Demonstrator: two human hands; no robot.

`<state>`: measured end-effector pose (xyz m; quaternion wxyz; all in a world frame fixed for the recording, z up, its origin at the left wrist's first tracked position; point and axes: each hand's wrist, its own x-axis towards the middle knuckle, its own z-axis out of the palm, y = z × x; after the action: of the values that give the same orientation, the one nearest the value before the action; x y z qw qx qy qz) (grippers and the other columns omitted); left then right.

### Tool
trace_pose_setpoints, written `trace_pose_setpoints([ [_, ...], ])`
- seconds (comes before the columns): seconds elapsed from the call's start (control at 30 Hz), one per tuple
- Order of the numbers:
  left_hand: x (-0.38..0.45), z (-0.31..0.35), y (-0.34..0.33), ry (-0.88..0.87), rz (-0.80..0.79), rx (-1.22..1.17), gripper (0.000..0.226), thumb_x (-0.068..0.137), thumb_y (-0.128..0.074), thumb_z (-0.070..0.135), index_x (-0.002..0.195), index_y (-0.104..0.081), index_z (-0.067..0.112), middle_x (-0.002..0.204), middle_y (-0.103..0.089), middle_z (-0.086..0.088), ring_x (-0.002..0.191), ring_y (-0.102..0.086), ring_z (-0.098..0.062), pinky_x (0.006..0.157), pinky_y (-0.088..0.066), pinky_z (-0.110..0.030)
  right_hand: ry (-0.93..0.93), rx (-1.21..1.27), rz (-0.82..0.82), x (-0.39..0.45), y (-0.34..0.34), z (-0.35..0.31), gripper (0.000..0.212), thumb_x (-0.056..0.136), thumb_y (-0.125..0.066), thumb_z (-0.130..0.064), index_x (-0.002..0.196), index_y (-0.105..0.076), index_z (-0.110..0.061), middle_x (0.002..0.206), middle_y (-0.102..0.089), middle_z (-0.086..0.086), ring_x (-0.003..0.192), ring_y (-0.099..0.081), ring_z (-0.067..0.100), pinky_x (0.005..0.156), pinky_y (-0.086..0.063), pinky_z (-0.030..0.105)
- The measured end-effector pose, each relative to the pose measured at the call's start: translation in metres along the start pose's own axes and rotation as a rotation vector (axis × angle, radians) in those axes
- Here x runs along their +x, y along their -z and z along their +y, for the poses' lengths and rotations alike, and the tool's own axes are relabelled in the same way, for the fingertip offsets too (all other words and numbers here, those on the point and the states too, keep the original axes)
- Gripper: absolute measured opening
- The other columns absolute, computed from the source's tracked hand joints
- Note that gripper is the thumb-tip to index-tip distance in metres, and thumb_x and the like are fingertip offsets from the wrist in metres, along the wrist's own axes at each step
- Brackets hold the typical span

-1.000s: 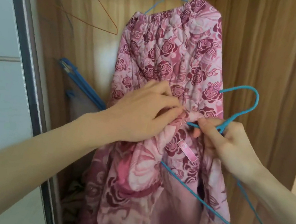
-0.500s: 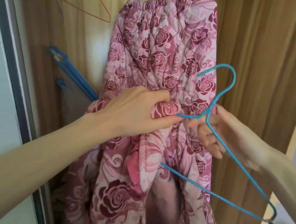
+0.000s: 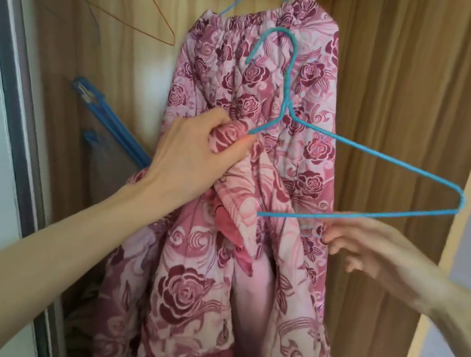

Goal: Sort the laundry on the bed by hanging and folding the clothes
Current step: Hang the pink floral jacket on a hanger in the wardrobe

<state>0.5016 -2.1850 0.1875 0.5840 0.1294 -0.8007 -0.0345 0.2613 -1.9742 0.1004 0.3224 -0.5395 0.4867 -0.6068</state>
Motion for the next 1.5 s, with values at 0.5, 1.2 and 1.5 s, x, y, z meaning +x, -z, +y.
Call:
trace_pose_setpoints([
  [0.5,-0.016,0.010,0.020,0.084,0.102,-0.038,0.040,0.093,-0.073,0.052,0.081,-0.063,0.015,0.066,-0.062,-0.001,0.060,-0.048,-0.009,0.062,-0.041,-0.032,-0.111,-1.183,0.437,0.016,-0.011,0.062,0.039,0.081,-0.073,-0.049,0.113,-0.055,-0.038,0.100,-0.067,-0.012,0.096,-0.066,0.027,0.071,-0.044,0.038],
  [1.2,-0.048,-0.020,0.013,-0.159,-0.035,0.190,0.056,0.093,-0.057,0.069,0.073,-0.058,0.016,0.058,-0.054,0.000,0.056,-0.056,-0.033,0.053,-0.052,-0.045,0.339,-1.226,0.625,0.010,0.091,-0.071,0.040,0.090,-0.078,-0.028,0.129,-0.069,-0.030,0.117,-0.075,-0.010,0.109,-0.071,0.014,0.100,-0.054,0.035],
  [1.5,-0.045,-0.020,0.006,-0.252,-0.029,0.573,0.038,0.099,-0.048,0.058,0.089,-0.048,0.022,0.075,-0.059,-0.006,0.058,-0.064,-0.044,0.046,-0.047,-0.042,0.444,-1.745,0.673,0.009,0.040,-0.148,0.045,0.084,-0.072,-0.025,0.127,-0.069,-0.037,0.107,-0.078,0.010,0.095,-0.070,0.045,0.076,-0.059,0.054],
])
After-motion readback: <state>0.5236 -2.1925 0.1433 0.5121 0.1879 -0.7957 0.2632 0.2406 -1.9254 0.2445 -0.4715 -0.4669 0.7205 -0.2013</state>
